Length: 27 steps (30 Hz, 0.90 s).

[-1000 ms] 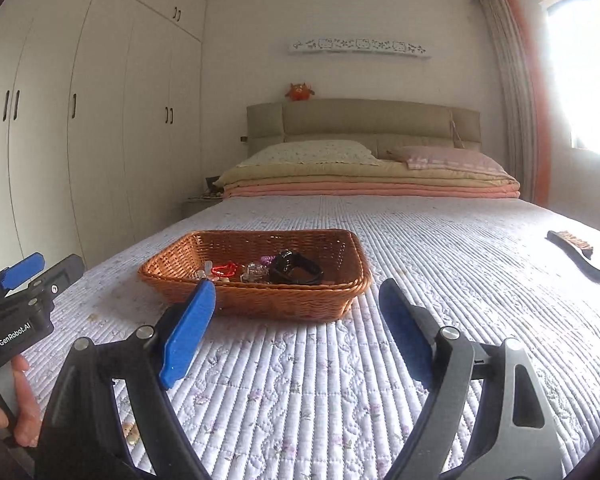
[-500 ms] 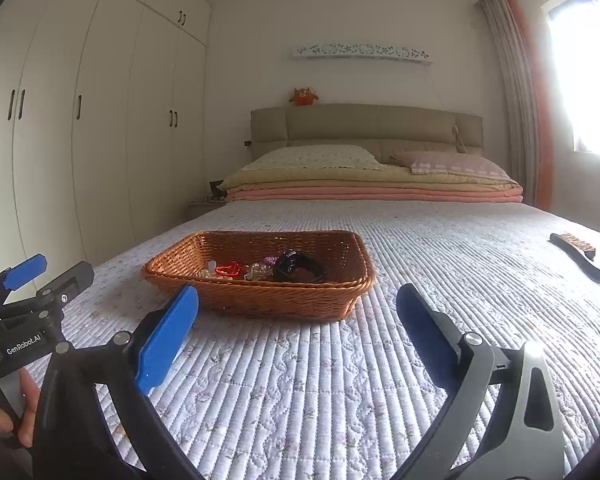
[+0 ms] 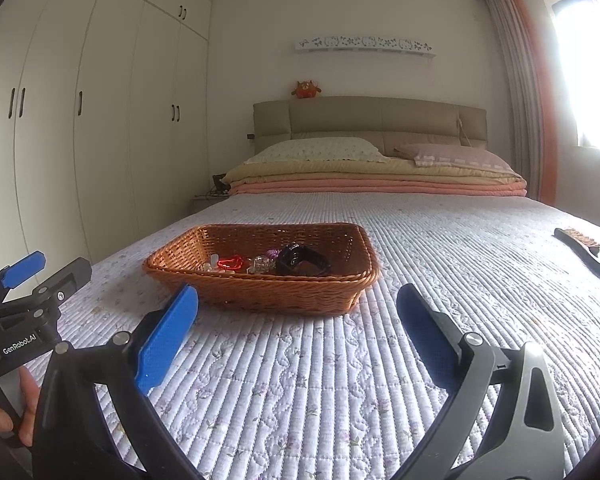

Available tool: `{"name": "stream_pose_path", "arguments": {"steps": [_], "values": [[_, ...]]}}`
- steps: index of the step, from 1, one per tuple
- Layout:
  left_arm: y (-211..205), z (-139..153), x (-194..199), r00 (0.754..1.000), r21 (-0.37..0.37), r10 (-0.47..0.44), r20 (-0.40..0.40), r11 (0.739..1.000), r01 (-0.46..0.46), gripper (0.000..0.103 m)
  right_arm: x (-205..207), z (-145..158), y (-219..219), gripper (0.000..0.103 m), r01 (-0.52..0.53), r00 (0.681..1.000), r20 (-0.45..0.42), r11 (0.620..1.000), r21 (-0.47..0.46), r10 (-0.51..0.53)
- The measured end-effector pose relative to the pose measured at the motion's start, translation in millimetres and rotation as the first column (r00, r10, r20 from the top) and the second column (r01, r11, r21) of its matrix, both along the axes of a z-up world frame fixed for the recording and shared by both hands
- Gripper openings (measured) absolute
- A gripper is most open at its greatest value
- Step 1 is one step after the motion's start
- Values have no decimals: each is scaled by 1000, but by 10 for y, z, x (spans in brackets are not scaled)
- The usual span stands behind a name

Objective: Organize jewelry

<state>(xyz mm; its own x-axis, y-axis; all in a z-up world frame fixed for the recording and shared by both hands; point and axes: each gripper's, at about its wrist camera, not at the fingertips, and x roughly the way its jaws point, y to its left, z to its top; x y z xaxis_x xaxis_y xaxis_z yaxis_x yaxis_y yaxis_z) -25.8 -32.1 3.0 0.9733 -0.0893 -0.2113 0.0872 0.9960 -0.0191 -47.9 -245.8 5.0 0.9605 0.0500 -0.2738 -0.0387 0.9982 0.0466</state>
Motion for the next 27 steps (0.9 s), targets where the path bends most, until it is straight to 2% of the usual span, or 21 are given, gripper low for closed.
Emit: {"name": "stream_pose_path", "arguments": {"steps": [27], "values": [[12,-15,56,1000,-19,0,-31,1000,-1,95,28,-6,-11,95,-3,1000,-12,1000,8,3]]}}
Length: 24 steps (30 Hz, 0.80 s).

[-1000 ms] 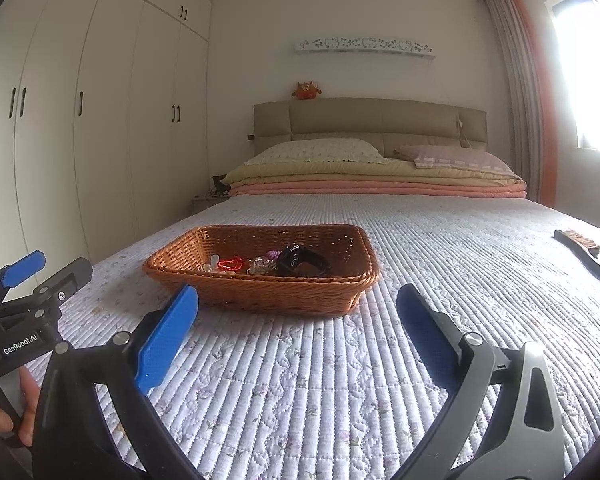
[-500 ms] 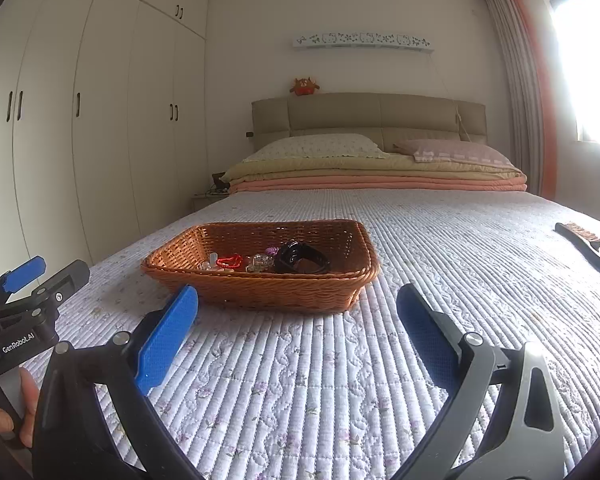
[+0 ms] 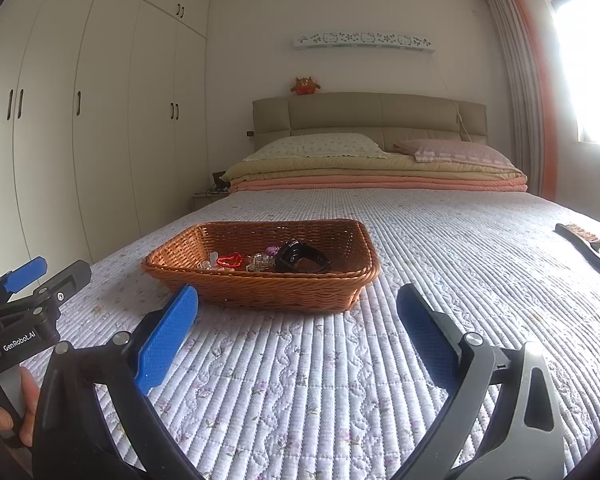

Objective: Organize jewelry

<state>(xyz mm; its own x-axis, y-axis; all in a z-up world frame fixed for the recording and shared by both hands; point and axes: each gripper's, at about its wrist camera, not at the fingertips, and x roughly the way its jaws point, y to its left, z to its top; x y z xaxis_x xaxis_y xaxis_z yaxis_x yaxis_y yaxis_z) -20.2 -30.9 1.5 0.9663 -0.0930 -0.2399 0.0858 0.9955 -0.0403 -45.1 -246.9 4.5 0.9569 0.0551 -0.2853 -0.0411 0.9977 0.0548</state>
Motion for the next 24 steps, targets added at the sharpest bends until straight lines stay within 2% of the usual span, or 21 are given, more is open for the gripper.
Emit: {"name": "stream_pose_path", "arguments": {"steps": [24], "values": [[-14,-21,19,1000,-5,-3,-20,1000,3,96,-15,-6,9,95,-5,1000,-6,1000,-3,5]]}}
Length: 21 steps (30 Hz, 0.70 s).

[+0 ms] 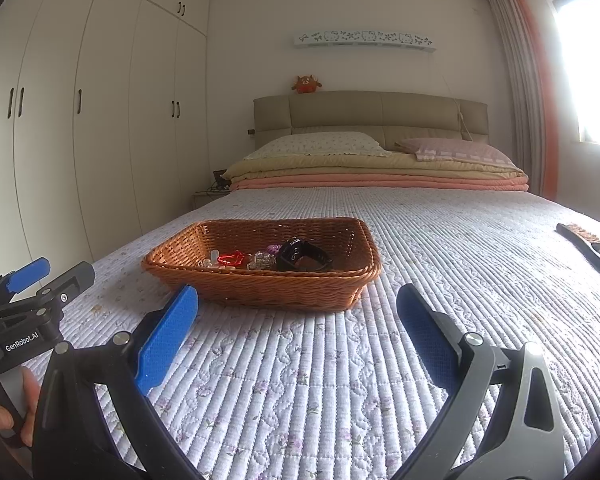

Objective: Organize jewelry

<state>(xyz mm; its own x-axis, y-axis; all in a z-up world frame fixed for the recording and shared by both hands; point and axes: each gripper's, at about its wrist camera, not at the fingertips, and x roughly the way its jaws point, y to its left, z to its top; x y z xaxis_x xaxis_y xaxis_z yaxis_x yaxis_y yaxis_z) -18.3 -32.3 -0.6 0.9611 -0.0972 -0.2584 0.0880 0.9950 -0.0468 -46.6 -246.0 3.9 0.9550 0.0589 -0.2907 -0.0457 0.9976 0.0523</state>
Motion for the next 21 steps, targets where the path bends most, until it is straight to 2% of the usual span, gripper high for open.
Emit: {"name": "stream_pose_path", "arguments": {"steps": [21], "values": [[-8,3,-5,1000,5,3,-1,1000,-3,95,4,19,-2,95,-3,1000,-4,1000,2,3]]}}
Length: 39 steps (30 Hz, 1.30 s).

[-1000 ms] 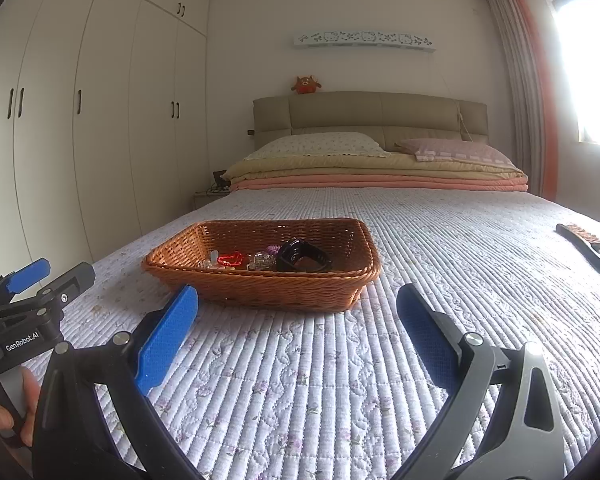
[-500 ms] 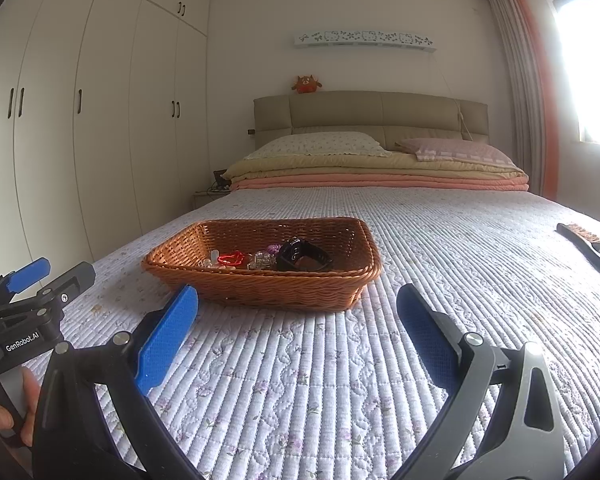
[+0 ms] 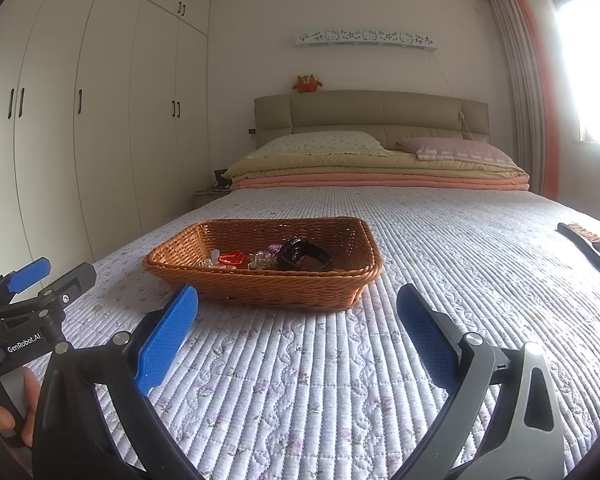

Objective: Organize jewelry

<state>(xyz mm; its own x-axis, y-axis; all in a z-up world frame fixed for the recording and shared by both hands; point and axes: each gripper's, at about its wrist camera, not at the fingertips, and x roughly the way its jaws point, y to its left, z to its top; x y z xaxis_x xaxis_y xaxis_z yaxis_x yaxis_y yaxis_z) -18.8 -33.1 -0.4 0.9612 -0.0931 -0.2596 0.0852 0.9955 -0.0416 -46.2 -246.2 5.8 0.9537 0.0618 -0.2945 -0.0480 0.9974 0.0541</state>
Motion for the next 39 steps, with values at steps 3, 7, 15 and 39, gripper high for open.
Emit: {"name": "stream_pose_path", "arguments": {"steps": [3,7,15,39], "values": [[-1,1,4,1000,0,0,-2,1000,0,96,0,0,1,95,0,1000,0,1000,0,0],[-3,7,-4,1000,3,2,2,1000,-2,95,3,2,4,95,-1,1000,-2,1000,1,1],[-15,18,-42,1000,15,5,3,1000,-5,95,3,1,7,95,-1,1000,-2,1000,0,1],[-24,52,-82,1000,18,9,16,1000,-10,95,18,-12,5,95,-4,1000,-3,1000,-3,4]]}}
